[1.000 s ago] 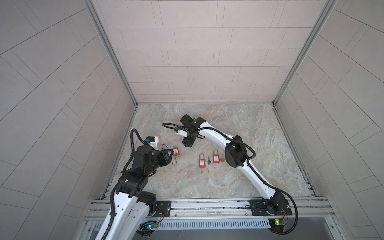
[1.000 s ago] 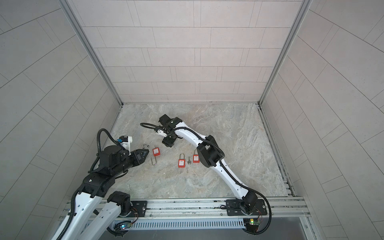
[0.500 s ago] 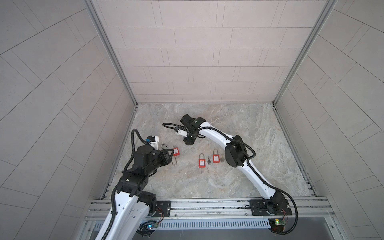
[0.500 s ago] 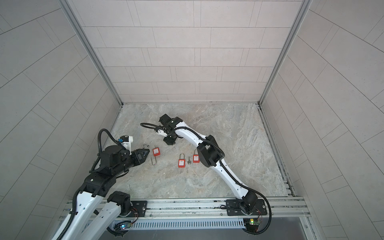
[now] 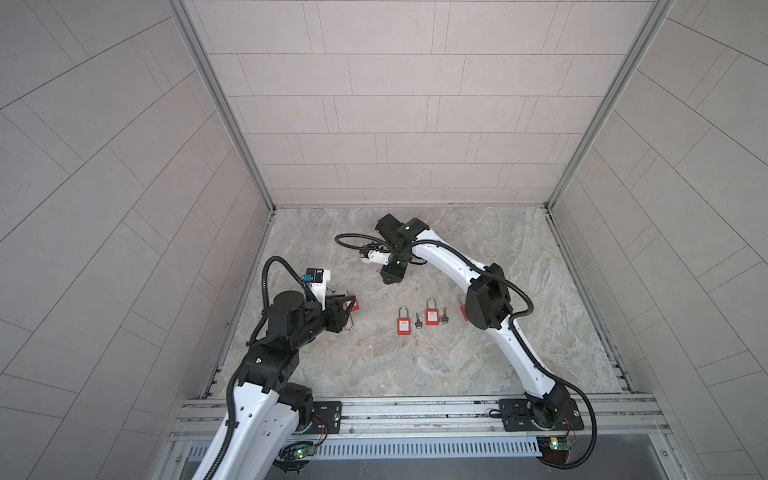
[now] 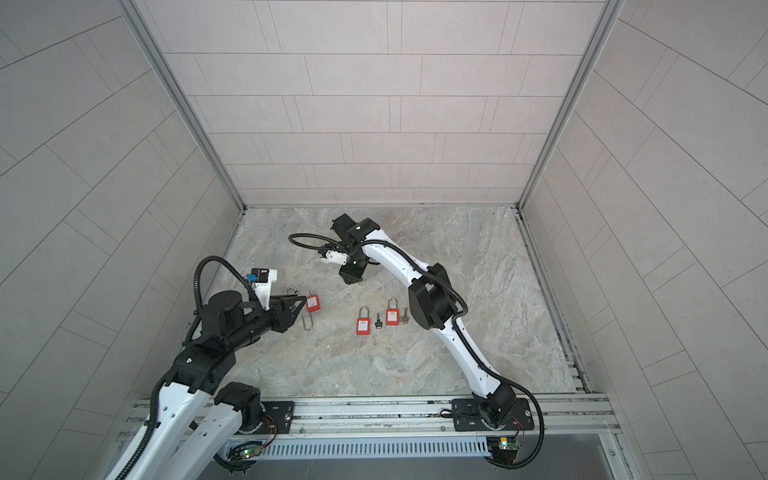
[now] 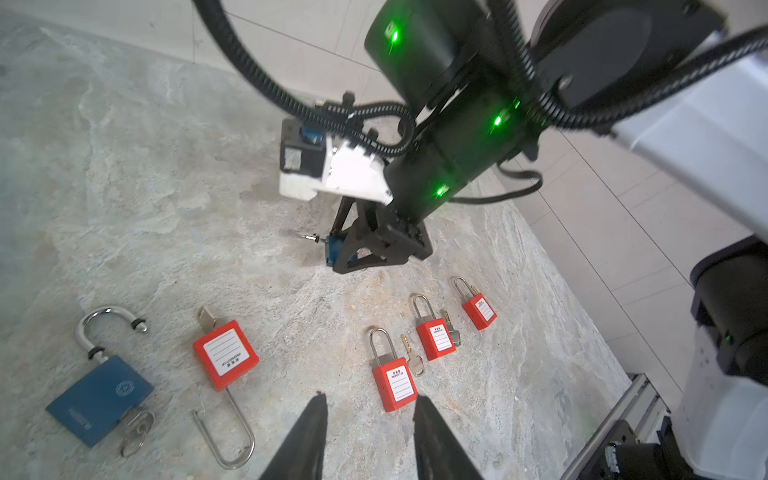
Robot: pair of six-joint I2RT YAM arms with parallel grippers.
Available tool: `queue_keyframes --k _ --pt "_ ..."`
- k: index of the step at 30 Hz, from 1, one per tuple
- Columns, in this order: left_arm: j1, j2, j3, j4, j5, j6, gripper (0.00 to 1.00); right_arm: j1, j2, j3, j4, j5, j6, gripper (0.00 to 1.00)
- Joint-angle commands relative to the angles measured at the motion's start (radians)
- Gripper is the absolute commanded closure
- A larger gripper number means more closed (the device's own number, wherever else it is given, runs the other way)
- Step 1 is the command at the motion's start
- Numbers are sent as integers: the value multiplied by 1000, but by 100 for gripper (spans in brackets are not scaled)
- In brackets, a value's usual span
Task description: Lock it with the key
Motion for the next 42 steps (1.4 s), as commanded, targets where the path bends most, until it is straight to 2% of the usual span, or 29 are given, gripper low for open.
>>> queue_keyframes --k 1,3,5,7,9,12,17,19,23,30,38,42 --pt "1 -31 -25 156 98 167 60 -25 -162 -45 -93 -82 -98 85" --pt "-1 -55 -45 199 121 255 60 -36 -244 -119 -80 -113 -121 84" --pt "-2 -54 -69 277 168 291 67 -39 -333 -191 -75 -114 -174 84" --pt "-8 -14 -79 375 216 299 69 -39 -411 -256 -70 -108 -213 84" --pt "-28 48 -62 397 254 373 69 -39 -489 -323 -59 -120 -242 84" --pt "-95 130 -23 396 224 519 68 -38 -608 -443 -36 -189 -324 84" --pt "-269 237 30 444 107 775 64 -39 -772 -600 -21 -292 -358 83" --pt "-307 294 49 469 85 829 63 -38 -818 -652 -20 -288 -363 83" --pt "-342 367 64 547 116 842 62 -33 -870 -717 -38 -269 -353 83" --pt "-423 452 103 560 77 856 61 -18 -903 -758 -76 -298 -326 83" --pt "-447 464 116 575 59 820 63 -2 -899 -760 -93 -287 -320 83" --pt "-450 462 124 534 80 825 68 -1 -909 -755 -118 -286 -326 83"
